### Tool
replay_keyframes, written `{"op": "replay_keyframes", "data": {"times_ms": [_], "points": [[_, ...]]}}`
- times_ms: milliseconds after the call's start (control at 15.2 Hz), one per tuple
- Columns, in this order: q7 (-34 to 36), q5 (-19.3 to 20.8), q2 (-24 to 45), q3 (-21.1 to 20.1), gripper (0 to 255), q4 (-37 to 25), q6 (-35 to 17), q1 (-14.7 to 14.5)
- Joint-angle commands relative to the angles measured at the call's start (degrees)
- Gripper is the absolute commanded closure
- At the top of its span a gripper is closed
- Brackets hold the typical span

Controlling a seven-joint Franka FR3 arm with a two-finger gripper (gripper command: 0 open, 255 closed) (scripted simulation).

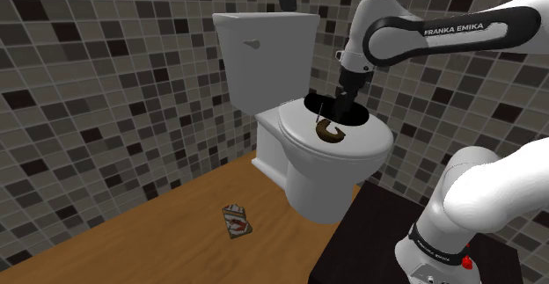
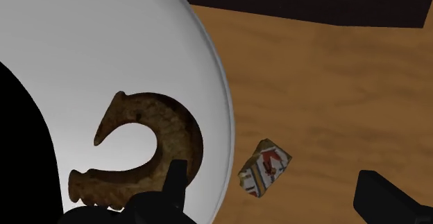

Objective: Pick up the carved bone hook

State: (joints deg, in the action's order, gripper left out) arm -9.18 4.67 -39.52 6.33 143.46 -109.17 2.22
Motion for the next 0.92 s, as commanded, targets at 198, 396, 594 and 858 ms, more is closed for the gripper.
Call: {"op": "replay_keyframes", "data": {"times_ms": [198,396,594,858], "points": [[-3.03,1.79,6.86,3.3,0,2.53,-10.23,1.1],[-5.04,2.39,12.25,5.39,0,2.73,-16.28,1.58],[-6.4,2.51,16.31,6.79,0,2.95,-20.83,1.76],[-6.47,2.52,18.06,7.14,0,4.79,-24.41,1.73]]}}
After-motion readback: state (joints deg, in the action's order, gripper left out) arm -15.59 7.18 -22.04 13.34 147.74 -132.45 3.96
